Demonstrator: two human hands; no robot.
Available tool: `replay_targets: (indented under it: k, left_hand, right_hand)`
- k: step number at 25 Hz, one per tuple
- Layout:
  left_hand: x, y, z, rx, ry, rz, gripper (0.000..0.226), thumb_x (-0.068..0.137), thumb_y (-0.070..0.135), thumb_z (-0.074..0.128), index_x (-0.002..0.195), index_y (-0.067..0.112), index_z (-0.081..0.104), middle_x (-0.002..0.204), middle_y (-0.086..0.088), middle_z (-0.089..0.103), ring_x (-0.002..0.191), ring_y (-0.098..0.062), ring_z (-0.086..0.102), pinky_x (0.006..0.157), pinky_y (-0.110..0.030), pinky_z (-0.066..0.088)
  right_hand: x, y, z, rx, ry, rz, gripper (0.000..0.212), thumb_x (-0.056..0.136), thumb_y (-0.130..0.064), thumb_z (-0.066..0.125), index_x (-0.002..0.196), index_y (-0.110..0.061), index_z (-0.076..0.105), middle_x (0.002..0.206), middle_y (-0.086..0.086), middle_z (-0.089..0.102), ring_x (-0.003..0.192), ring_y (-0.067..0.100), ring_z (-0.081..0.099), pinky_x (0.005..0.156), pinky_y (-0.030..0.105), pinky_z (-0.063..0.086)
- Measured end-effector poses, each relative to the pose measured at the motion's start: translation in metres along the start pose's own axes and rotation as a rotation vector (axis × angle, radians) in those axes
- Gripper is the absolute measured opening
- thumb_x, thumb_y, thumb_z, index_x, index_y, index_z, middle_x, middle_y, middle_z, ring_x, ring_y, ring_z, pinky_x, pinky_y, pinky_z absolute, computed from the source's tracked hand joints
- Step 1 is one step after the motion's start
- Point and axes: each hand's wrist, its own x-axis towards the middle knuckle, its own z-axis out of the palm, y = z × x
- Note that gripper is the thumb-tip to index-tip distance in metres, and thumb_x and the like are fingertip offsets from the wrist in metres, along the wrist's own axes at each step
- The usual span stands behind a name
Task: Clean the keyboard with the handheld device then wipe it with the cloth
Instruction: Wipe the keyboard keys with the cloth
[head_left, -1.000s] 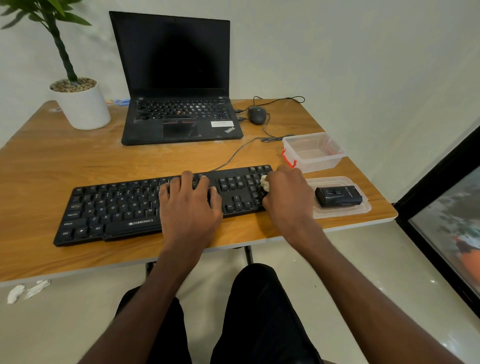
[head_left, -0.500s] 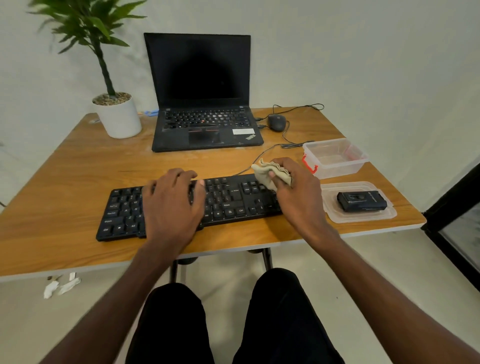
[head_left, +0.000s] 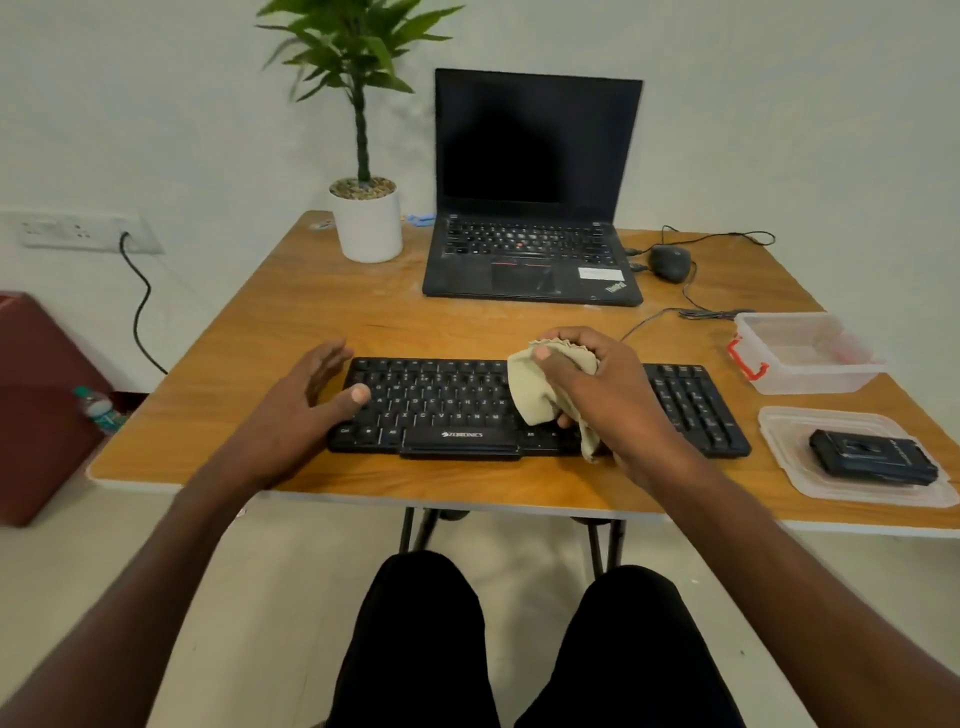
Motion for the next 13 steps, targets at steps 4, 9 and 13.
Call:
replay_targets:
  k: [4, 9, 13]
  left_hand:
    - [0.005, -0.007, -0.011, 0.143, -0.168, -0.009, 0.153, 0.047, 0.083, 0.088, 0.168, 0.041, 0.003, 0.169, 0.029, 0.025, 0.157, -0.004, 0.024, 0.13, -0.044, 0.022]
    - [0.007, -0.006, -0.009, 0.305, -0.169, 0.009, 0.162, 0.039, 0.086, 0.089, 0.165, 0.046, -0.006, 0.17, 0.029, 0.021, 0.159, -0.017, 0.023, 0.131, -0.052, 0.017]
    - [0.006, -0.005, -0.01, 0.341, -0.125, -0.02, 0.159, 0.04, 0.085, 0.091, 0.163, 0.05, -0.003, 0.167, 0.027, 0.027, 0.156, -0.029, 0.028, 0.129, -0.053, 0.023]
  right_hand:
    - [0.014, -0.007, 0.037, -0.058, -0.157, -0.017, 0.037, 0.082, -0.014, 0.086, 0.114, -0.027, 0.073, 0.103, 0.002, 0.075, 0.067, 0.009, 0.067, 0.055, 0.026, 0.053]
    - [0.031, -0.012, 0.08, -0.236, -0.314, -0.147, 0.033, 0.082, -0.011, 0.083, 0.109, -0.029, 0.079, 0.105, -0.013, 0.077, 0.09, 0.001, 0.069, 0.07, 0.02, 0.053]
    - [0.043, -0.021, 0.118, -0.495, -0.354, -0.305, 0.035, 0.08, -0.024, 0.086, 0.113, -0.032, 0.077, 0.109, -0.014, 0.075, 0.101, 0.005, 0.067, 0.089, 0.032, 0.056]
